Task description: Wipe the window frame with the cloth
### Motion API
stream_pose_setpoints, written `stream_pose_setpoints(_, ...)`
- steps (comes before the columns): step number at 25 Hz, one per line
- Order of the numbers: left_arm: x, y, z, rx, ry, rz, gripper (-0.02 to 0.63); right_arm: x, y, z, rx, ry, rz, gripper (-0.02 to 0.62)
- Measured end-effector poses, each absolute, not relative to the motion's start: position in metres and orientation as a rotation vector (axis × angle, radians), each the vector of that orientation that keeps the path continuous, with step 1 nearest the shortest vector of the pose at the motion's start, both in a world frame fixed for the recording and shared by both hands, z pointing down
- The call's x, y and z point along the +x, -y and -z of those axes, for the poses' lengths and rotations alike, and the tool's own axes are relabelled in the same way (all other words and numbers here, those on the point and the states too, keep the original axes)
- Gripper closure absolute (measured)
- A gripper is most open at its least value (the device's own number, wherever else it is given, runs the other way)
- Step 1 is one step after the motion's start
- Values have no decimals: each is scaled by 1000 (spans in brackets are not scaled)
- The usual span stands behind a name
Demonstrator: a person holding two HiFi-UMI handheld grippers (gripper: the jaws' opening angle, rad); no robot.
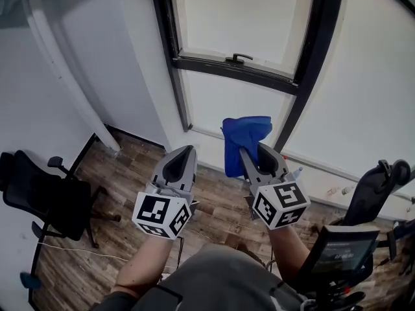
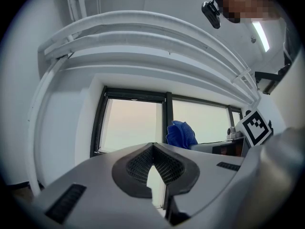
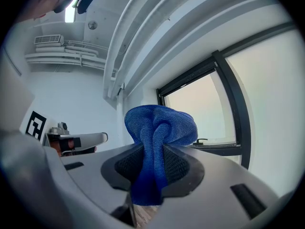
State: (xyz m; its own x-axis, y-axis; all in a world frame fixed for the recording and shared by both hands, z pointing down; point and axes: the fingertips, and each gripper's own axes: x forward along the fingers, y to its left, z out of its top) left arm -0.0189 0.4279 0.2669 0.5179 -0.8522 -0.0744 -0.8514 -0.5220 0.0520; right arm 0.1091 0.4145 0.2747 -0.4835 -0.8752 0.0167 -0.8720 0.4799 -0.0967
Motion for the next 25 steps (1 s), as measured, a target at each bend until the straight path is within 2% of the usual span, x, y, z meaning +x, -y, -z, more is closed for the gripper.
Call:
stream_pose_setpoints(14, -58, -402, -286, 2729, 1482, 125, 599, 72, -390, -290, -1624, -2656, 160, 474)
stream_pose_setpoints(25, -46, -306, -284, 2740, 1523, 69, 598, 81, -291, -291, -1562, -2648, 180, 474)
